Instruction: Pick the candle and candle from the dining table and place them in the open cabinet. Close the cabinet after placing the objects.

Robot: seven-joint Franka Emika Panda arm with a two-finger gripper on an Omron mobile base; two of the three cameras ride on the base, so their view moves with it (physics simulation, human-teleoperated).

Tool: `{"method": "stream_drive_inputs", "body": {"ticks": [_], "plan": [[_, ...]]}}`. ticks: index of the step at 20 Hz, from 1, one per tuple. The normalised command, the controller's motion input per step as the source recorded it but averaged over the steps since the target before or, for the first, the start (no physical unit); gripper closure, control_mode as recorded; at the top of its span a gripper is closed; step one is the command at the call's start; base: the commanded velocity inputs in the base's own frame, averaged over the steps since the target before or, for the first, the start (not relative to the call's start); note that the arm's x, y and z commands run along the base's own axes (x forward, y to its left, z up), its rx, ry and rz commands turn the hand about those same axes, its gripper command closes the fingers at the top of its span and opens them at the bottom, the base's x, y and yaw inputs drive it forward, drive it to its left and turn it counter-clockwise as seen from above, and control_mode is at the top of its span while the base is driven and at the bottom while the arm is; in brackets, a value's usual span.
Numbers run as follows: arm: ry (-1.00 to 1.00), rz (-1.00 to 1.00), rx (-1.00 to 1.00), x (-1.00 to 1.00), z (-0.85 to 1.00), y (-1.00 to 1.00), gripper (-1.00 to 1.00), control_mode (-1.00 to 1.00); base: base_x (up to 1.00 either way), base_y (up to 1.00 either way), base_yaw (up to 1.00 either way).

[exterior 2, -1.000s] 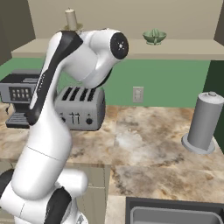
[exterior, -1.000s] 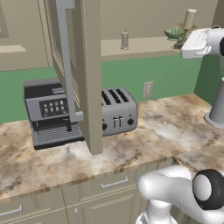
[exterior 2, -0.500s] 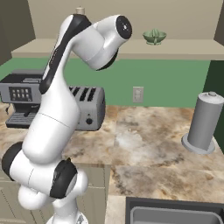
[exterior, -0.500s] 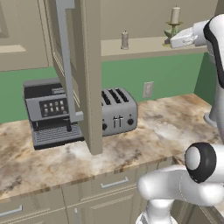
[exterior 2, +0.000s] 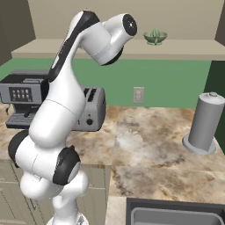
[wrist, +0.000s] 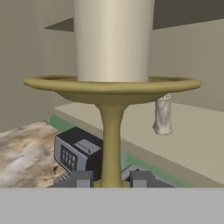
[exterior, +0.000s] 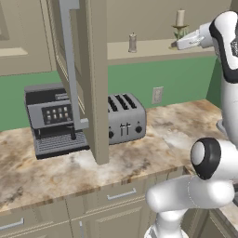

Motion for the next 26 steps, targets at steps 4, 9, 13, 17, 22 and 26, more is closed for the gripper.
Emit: {"method": "stream_drive_inputs", "body": {"ticks": [4,9,13,17,22,26], "plan": [[-0.10,0.00,0.00,0.26,-0.10,0.00,1.00,-1.00,0.00,0.00,0.00],[-0.09,0.00,0.00,0.25,-0.01,0.00,1.00,-1.00,0.00,0.00,0.00],[0.00,0.00,0.00,0.35,-0.03,0.00,1.00,-1.00,0.00,0.00,0.00],[0.01,0.00,0.00,0.38,-0.05,0.00,1.00,-1.00,0.00,0.00,0.00],[0.02,0.00,0.00,0.32,-0.10,0.00,1.00,-1.00,0.00,0.00,0.00],[-0.01,0.00,0.00,0.22,-0.19,0.00,1.00,-1.00,0.00,0.00,0.00]]}}
